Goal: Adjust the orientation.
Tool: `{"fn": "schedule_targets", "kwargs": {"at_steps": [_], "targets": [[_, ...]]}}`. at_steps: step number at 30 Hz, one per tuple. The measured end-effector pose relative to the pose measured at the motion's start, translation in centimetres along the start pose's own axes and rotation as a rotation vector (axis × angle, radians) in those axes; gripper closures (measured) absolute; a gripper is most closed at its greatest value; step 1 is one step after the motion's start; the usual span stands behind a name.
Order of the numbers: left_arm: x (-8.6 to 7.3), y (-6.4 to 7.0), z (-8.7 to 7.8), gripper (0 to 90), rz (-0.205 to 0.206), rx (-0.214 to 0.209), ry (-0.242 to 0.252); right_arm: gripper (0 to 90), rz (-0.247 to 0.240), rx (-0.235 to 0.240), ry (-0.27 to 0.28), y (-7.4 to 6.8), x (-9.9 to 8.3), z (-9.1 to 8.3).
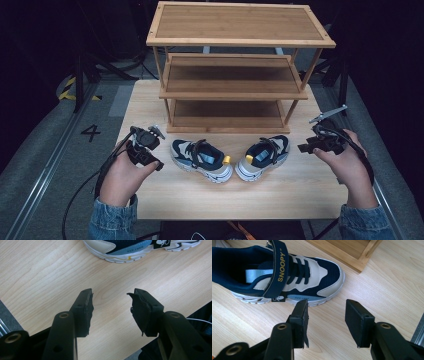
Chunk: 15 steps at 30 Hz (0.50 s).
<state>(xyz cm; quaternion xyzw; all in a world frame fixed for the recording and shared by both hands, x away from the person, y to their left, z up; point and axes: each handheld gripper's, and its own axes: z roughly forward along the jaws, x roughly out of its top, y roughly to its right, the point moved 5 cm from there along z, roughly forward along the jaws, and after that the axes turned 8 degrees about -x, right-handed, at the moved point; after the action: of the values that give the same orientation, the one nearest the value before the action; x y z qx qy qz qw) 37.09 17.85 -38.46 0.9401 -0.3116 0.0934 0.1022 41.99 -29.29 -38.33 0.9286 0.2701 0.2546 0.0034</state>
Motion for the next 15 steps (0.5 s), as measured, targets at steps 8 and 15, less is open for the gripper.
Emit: {"fn": "schedule_targets", "kwargs": {"at_steps": [8, 15], "targets": [[0.3, 0.3, -0.1, 48.2, 0.006, 0.000, 0.011, 55.8, -0.023, 0.045, 0.020, -0.9, 0.4, 0.1], [0.3, 0.6, 0.1, 50.1, 0.016, -0.015, 0.020, 55.9, -0.055, 0.061, 0.050, -2.2, 1.1, -0.3]]}}
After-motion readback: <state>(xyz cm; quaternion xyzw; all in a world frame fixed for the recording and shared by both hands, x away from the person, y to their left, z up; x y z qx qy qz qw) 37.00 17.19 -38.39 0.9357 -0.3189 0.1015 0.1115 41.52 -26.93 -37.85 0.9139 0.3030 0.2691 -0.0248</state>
